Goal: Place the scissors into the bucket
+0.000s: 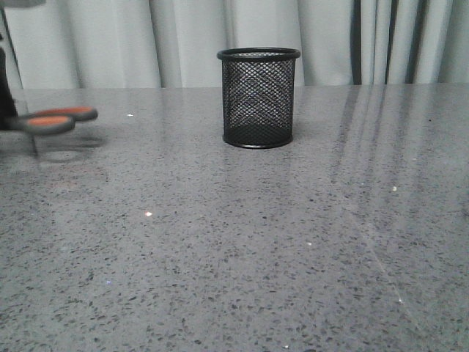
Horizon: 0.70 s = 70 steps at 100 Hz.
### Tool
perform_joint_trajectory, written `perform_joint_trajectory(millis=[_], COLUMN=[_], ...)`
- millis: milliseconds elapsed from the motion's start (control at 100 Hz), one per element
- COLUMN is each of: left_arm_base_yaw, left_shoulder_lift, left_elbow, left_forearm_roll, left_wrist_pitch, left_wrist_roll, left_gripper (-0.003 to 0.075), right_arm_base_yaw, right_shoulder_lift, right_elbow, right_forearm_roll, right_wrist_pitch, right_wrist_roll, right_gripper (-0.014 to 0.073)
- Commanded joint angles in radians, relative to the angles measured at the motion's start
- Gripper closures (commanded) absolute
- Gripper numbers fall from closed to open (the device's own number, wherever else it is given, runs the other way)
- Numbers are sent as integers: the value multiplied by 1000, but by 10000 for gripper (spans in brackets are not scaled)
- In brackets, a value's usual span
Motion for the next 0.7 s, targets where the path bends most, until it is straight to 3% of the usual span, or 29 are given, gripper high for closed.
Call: perform_joint_trajectory(millis=[0,160,370,600,690], left_arm_base_yaw=[-8,-8,-39,-192,-265], left_shoulder_lift=[-72,-103,-151,-176,-176], left_elbow=[-64,-122,-200,-284,-292], left_forearm_roll=[-45,-85,-180,-180,-180], left_wrist_pitch=[42,59,52,26,19], left_wrist_roll=[-24,-39,-39,-39,-39], left_gripper=[713,713,713,711,711], right_arm_base_yaw=[2,2,17,179,266], right_shoulder_lift=[15,15,15,76,131], right_elbow=[-34,-34,-36,-136,-202], right_forearm_roll=[-8,14,185,307,310], right_wrist_pitch=[-75,-75,-81,-65,-42], right_wrist_roll=[-4,-4,-12,-82,-82], right_gripper=[641,641,641,635,587])
